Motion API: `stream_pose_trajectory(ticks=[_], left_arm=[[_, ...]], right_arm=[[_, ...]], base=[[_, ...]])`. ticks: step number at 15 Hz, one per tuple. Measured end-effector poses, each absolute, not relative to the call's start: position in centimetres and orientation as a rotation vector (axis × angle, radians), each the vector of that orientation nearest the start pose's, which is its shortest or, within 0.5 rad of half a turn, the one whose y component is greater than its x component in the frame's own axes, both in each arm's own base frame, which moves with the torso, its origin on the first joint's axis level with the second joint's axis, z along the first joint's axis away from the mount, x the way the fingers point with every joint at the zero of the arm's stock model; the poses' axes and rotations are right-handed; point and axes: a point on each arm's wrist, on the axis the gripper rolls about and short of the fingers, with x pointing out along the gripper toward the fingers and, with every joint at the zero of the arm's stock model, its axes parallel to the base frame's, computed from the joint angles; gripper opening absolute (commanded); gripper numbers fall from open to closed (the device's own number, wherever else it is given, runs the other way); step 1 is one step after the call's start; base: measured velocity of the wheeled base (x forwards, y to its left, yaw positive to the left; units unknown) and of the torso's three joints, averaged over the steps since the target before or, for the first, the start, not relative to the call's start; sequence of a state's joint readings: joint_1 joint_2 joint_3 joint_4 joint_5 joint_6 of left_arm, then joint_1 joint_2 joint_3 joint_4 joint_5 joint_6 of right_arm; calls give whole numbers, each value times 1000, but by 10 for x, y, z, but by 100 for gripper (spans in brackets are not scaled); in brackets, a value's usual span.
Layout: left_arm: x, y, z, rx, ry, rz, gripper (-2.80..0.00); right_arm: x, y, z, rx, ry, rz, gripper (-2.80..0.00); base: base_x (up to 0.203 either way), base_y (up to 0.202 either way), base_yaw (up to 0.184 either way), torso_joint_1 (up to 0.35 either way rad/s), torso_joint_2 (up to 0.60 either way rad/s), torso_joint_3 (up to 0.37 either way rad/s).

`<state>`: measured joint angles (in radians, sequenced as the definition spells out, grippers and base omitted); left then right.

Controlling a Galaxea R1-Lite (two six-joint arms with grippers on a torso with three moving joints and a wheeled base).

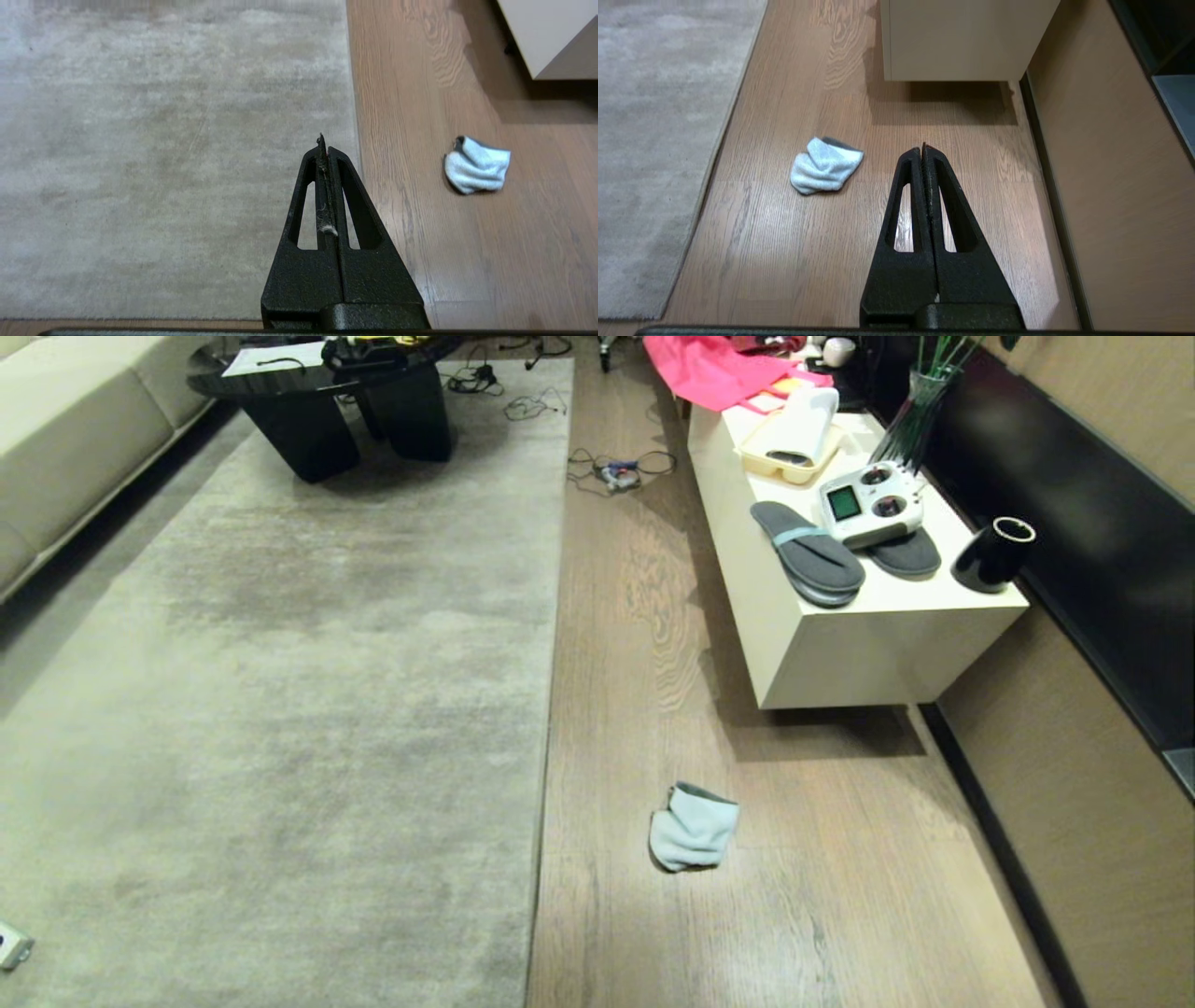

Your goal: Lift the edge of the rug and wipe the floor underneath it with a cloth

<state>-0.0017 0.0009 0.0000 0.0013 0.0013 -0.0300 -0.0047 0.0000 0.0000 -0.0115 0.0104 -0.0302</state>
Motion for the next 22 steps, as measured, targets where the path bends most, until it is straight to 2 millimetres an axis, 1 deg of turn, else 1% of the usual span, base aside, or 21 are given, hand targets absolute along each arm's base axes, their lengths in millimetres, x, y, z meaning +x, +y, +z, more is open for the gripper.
stream_pose_trajectory(ticks=[17, 22], left_arm=[[-23, 0, 75, -32, 1, 3, -280], [-23, 0, 75, -30, 2, 4, -280]], right_arm=[[-23, 0, 77, -30, -12, 6, -280], [-23, 0, 77, -30, -12, 6, -280]], base=[[0, 0, 0, 3, 2, 202], [0, 0, 0, 1, 2, 40]])
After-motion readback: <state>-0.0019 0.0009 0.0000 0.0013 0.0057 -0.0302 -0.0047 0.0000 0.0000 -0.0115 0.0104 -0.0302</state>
